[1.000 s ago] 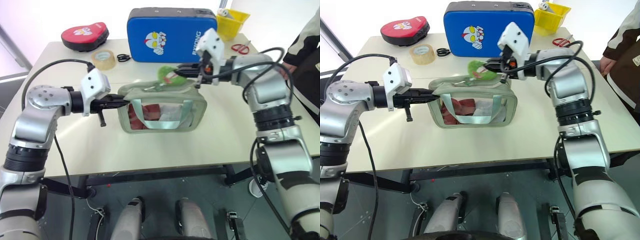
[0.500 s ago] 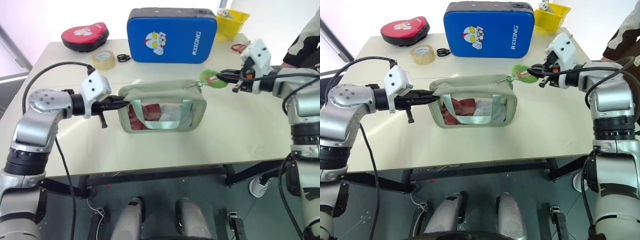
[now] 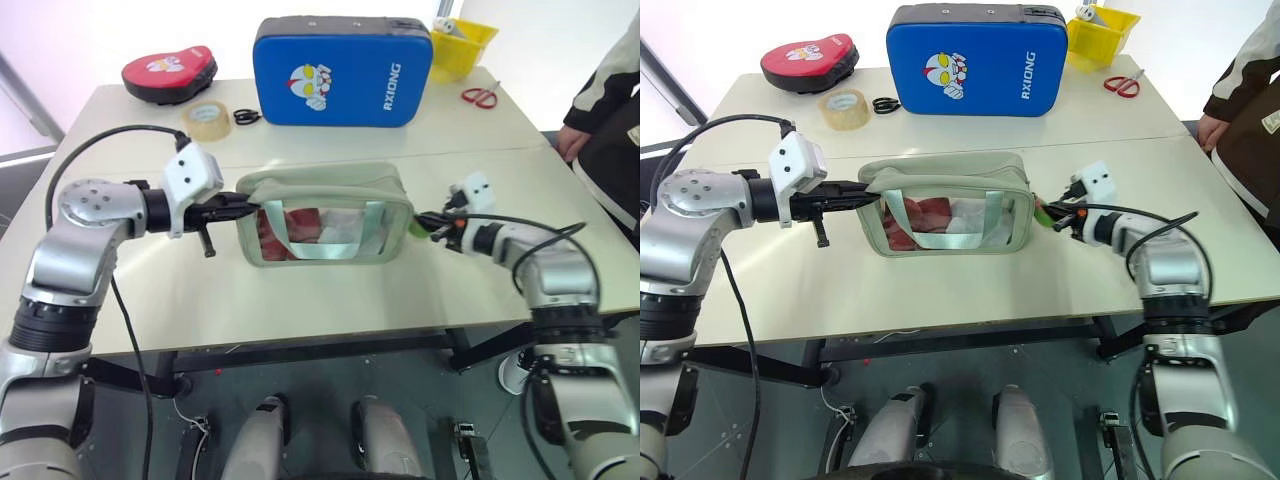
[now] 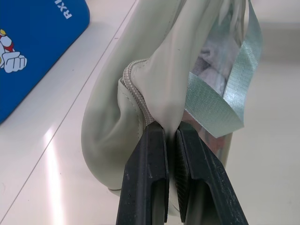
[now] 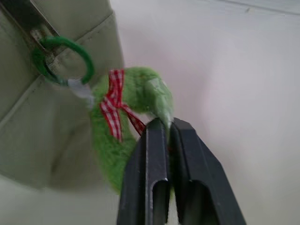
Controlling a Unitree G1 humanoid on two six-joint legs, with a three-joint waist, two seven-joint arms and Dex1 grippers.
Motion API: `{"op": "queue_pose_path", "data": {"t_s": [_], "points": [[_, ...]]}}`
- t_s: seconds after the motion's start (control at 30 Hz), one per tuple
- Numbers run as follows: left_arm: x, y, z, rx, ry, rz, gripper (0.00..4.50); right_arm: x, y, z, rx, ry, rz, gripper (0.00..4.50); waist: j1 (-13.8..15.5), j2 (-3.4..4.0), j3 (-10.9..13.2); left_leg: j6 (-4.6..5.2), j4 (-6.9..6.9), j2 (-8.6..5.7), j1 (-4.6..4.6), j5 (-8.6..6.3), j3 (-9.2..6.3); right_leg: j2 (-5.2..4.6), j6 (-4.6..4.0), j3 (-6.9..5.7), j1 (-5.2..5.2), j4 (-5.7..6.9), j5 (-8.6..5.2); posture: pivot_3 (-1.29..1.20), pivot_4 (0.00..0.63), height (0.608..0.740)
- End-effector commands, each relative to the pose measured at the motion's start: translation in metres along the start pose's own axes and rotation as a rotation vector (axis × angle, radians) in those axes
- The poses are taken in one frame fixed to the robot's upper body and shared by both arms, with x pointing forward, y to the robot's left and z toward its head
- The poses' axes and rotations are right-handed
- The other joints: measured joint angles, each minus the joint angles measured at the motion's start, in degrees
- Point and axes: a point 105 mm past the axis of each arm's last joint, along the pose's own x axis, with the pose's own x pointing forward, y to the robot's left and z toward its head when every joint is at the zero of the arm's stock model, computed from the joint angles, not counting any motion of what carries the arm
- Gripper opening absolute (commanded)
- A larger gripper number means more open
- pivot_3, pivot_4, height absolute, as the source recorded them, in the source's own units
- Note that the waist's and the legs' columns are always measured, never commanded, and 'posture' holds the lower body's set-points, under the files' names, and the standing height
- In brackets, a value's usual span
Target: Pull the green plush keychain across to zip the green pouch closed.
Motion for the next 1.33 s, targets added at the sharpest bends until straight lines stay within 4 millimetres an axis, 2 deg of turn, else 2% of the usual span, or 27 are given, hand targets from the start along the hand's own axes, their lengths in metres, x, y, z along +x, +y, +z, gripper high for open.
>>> {"op": "queue_pose_path", "data": {"t_s": [0.03,0.13,0.23,0.4,0.47,0.53,0.6,0.77,0.9,0.93,0.97,1.0,1.07,1.1,1.17,1.23,1.33], "points": [[0.003,-0.003,0.001,0.01,0.007,-0.022,0.0,0.005,0.003,0.004,-0.007,-0.024,-0.015,0.05,0.14,0.0,0.0,0.0,0.0,-0.01,-0.01,0.0,0.0,0.0,0.0,0.0,0.0,-0.01,0.0,0.0,0.15,0.74],[0.0,-0.002,0.001,0.013,0.012,-0.017,0.0,0.003,0.002,0.014,0.012,-0.051,-0.013,0.05,0.1,0.0,0.0,0.0,0.02,-0.01,0.0,0.0,0.0,0.0,0.0,0.0,0.01,-0.01,0.0,0.0,0.15,0.74],[-0.001,0.0,0.0,0.018,0.012,-0.001,0.0,-0.006,0.003,0.024,0.011,-0.057,0.042,0.94,0.01,0.0,0.0,0.0,0.01,-0.01,0.0,0.0,0.0,0.0,0.0,0.0,0.01,-0.01,0.0,0.0,0.15,0.74],[-0.001,0.002,0.003,0.019,0.0,0.009,0.0,-0.027,0.001,0.045,-0.086,-0.05,0.116,3.61,-0.03,0.0,0.0,0.01,0.01,-0.01,-0.01,-0.01,0.0,0.0,0.01,0.0,0.01,-0.02,0.0,0.0,0.15,0.74],[-0.001,0.004,0.003,0.021,0.001,0.013,0.0,-0.043,-0.011,0.063,-0.159,-0.05,0.104,4.43,-0.03,0.02,0.01,0.01,0.01,-0.01,-0.01,-0.01,0.0,0.0,0.0,0.0,0.0,-0.02,0.0,0.0,0.15,0.74],[-0.002,0.007,0.002,0.033,0.006,0.023,0.0,-0.059,-0.019,0.083,-0.227,-0.057,0.106,4.43,-0.04,0.02,0.01,0.01,0.0,-0.01,-0.02,-0.01,0.01,0.0,0.01,0.0,-0.01,-0.04,0.0,0.0,0.15,0.74],[-0.002,0.009,0.002,0.041,0.004,0.031,0.0,-0.071,-0.015,0.099,-0.282,-0.064,0.161,4.43,-0.06,0.02,0.01,0.02,0.0,-0.01,-0.02,-0.01,0.02,0.0,0.01,0.0,-0.01,-0.05,0.0,0.0,0.15,0.74],[-0.003,0.018,0.008,0.039,-0.017,0.049,0.0,-0.089,0.032,0.129,-0.389,-0.072,0.412,4.43,-0.27,0.02,0.02,0.04,-0.02,0.03,-0.02,-0.04,0.02,0.0,0.01,-0.02,-0.01,-0.09,0.0,0.0,0.15,0.74],[-0.005,0.025,0.016,0.046,-0.034,0.053,1.54,-0.083,0.066,0.135,-0.442,-0.097,0.509,4.5,-0.15,0.01,0.02,0.04,-0.03,0.04,-0.04,-0.03,0.02,0.0,0.01,-0.01,-0.04,-0.09,-0.01,0.0,0.15,0.74],[-0.005,0.025,0.017,0.043,-0.04,0.047,2.11,-0.08,0.071,0.135,-0.448,-0.107,0.516,4.5,-0.12,0.01,0.02,0.04,-0.02,0.04,-0.06,-0.03,0.02,0.0,0.01,-0.02,-0.05,-0.09,-0.01,0.0,0.15,0.74],[-0.006,0.024,0.018,0.039,-0.043,0.04,2.53,-0.077,0.074,0.135,-0.448,-0.115,0.515,4.5,-0.1,0.01,0.02,0.03,-0.02,0.04,-0.07,-0.04,0.02,0.0,0.01,-0.01,-0.05,-0.1,-0.01,0.0,0.15,0.74],[-0.006,0.024,0.019,0.039,-0.045,0.036,3.19,-0.075,0.074,0.135,-0.444,-0.122,0.509,4.5,-0.1,0.01,0.02,0.03,-0.02,0.04,-0.07,-0.03,0.02,0.0,0.01,0.0,-0.05,-0.11,-0.01,0.0,0.15,0.74],[-0.009,0.023,0.021,0.051,-0.036,0.021,4.24,-0.073,0.073,0.133,-0.442,-0.123,0.501,4.5,-0.03,0.01,0.02,0.03,-0.02,0.03,-0.08,-0.03,0.02,0.0,0.01,-0.01,-0.05,-0.12,-0.01,0.0,0.15,0.74],[-0.012,0.022,0.023,0.049,-0.034,0.01,4.46,-0.073,0.071,0.132,-0.444,-0.121,0.495,4.5,0.08,0.01,0.02,0.03,-0.02,0.03,-0.08,-0.03,0.02,0.0,0.01,0.0,-0.06,-0.12,0.0,0.0,0.15,0.74],[-0.021,0.027,0.027,0.038,-0.033,0.018,4.46,-0.073,0.067,0.131,-0.446,-0.118,0.479,4.5,0.05,0.0,0.03,0.03,-0.02,0.02,-0.1,-0.03,0.02,0.0,0.01,-0.01,-0.06,-0.14,0.0,0.0,0.15,0.74],[-0.034,0.04,0.031,0.024,-0.019,0.074,4.46,-0.075,0.064,0.131,-0.449,-0.117,0.464,4.5,0.0,-0.01,0.03,0.03,-0.02,0.02,-0.1,-0.03,0.02,0.0,0.01,-0.01,-0.06,-0.15,0.0,0.0,0.15,0.74],[-0.046,0.048,0.028,0.038,0.004,0.102,4.46,-0.076,0.063,0.132,-0.448,-0.121,0.46,4.5,-0.08,-0.01,0.03,0.03,-0.03,0.03,-0.1,-0.04,0.02,0.0,0.01,-0.01,-0.07,-0.15,0.0,0.0,0.15,0.74]]}}
